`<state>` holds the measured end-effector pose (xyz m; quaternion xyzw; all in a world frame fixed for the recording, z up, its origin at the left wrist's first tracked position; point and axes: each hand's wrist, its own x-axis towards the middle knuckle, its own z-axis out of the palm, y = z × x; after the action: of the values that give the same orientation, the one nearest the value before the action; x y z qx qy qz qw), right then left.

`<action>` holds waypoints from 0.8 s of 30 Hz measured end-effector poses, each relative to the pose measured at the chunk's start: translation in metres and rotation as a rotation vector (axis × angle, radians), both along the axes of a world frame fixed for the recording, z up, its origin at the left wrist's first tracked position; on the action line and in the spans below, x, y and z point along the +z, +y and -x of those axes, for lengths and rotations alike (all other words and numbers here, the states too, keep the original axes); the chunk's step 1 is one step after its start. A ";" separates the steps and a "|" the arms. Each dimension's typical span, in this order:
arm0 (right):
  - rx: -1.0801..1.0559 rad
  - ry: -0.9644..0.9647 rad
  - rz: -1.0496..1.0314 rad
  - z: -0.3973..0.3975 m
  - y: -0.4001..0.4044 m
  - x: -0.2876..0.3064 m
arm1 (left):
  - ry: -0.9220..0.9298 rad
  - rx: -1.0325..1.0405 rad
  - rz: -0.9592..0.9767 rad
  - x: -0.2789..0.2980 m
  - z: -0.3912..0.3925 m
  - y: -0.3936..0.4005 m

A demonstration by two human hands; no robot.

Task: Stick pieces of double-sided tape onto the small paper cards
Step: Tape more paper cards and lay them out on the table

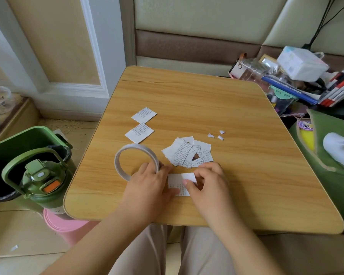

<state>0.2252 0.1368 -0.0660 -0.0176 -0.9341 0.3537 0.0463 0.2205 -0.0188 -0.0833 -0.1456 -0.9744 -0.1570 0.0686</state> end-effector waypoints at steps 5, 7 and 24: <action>-0.016 -0.072 0.089 -0.004 -0.004 0.008 | 0.029 0.023 0.005 -0.005 -0.002 0.002; -0.017 -0.092 0.150 -0.004 -0.006 0.010 | 0.025 0.031 -0.001 -0.005 -0.002 0.002; -0.031 0.162 0.679 0.012 0.003 0.062 | -0.255 0.258 -1.089 0.075 0.009 -0.001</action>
<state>0.2128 0.1401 -0.0045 -0.0182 -0.7562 0.6435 0.1171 0.2111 -0.0197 -0.0082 0.0511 -0.7636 -0.6428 0.0341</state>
